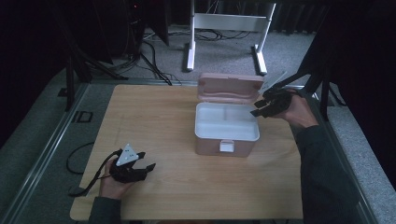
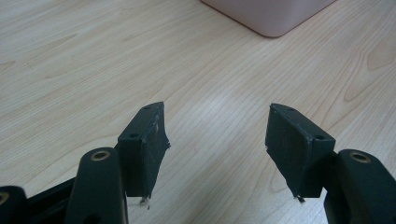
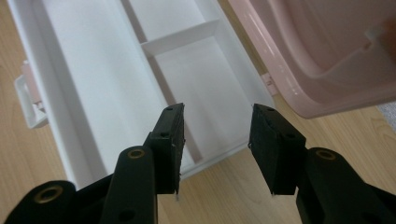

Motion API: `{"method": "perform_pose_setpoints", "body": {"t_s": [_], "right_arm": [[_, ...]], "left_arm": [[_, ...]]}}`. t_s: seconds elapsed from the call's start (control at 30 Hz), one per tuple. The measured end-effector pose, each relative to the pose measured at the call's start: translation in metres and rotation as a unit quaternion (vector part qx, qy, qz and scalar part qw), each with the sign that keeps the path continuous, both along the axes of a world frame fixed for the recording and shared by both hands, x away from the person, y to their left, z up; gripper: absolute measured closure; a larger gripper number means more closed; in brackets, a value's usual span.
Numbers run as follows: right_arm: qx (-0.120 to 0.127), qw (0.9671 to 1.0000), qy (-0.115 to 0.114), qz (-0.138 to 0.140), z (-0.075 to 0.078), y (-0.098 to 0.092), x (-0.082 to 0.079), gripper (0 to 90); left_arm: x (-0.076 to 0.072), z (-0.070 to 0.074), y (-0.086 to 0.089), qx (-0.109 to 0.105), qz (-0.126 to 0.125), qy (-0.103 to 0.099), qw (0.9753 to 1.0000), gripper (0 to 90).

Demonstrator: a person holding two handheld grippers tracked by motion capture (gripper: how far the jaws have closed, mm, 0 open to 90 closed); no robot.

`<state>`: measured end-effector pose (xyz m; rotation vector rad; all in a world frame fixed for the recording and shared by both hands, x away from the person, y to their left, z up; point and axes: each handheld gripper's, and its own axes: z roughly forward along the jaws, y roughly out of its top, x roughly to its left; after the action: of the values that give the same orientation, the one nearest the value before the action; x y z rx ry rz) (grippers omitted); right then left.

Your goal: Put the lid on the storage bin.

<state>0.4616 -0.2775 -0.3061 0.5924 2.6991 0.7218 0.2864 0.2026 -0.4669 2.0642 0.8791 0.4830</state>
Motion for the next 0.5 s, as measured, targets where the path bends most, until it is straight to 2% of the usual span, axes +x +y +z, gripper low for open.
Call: {"method": "perform_pose_setpoints", "body": {"t_s": [0.3, 0.5], "right_arm": [[0.006, 0.9994, 0.002, -0.034, -0.001, -0.008, 0.006, 55.1], [0.01, 0.9977, -0.004, -0.067, 0.002, -0.019, 0.009, 55.1]], "left_arm": [[0.001, 0.001, 0.001, -0.003, 0.001, -0.001, 1.0, 38.3], [0.0, 0.001, 0.001, -0.003, 0.002, -0.001, 1.0, 38.3]]}}
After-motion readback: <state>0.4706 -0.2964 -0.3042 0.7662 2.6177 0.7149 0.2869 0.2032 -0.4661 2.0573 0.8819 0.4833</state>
